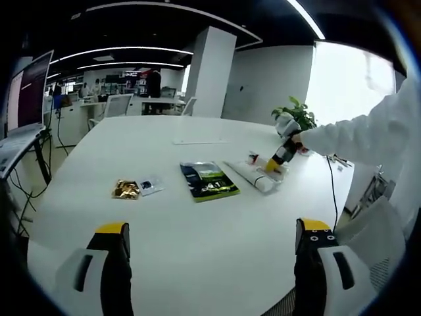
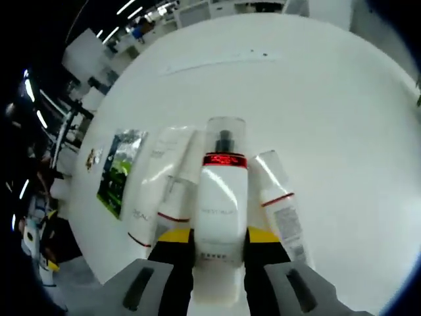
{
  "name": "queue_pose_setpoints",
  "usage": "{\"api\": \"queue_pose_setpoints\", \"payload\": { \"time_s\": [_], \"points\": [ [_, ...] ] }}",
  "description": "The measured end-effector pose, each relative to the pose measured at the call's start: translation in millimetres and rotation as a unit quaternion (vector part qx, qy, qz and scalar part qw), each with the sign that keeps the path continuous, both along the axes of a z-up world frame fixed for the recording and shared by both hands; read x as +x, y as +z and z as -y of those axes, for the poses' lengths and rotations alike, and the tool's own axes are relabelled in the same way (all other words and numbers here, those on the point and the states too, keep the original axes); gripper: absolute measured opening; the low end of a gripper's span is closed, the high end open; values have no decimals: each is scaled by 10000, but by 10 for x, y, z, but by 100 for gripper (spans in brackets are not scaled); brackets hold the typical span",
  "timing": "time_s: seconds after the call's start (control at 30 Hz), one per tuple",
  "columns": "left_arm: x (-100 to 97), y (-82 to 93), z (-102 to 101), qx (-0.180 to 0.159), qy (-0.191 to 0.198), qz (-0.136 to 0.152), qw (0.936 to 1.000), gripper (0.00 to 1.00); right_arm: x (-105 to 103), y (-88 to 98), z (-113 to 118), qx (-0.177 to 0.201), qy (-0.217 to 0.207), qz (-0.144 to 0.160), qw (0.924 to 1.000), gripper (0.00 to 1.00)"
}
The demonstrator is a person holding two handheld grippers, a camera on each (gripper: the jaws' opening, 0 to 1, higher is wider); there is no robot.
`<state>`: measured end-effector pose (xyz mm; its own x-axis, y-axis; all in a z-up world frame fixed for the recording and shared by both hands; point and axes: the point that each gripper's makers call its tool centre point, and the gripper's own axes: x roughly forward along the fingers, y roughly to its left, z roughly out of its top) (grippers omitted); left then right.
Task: Arrange the skincare products in the storage area until every visible bottle or jar stands upright without overlapping.
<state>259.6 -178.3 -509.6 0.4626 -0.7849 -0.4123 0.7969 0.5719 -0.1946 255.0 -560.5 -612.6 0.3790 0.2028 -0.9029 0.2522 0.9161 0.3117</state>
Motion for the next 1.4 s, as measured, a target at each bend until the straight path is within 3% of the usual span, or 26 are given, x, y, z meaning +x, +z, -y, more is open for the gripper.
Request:
{"api": "queue_pose_setpoints", "payload": {
  "time_s": [0.1,0.3,0.47,0.77,1.17,1.4],
  "points": [
    [-16,-2,4,-5,-18,-4,10000,99,-41,7,3,182,-96,29,9998,23],
    [-31,-28,18,25,-69,-58,10000,99,-101,50,-34,888,-646,358,9933,23],
    [-68,-63,37,53,-144,-156,9998,99,-153,68,-104,1412,-1068,581,9825,23],
    [-91,-70,39,54,-152,-176,9997,99,-155,90,-79,2165,-1531,954,9595,23],
    [-137,-105,73,125,-278,-258,9992,99,-251,157,-282,3214,-2066,1616,9099,23],
    [-140,-113,79,128,-260,-321,9991,99,-321,261,-448,3443,-2053,1899,8962,23]
  ]
}}
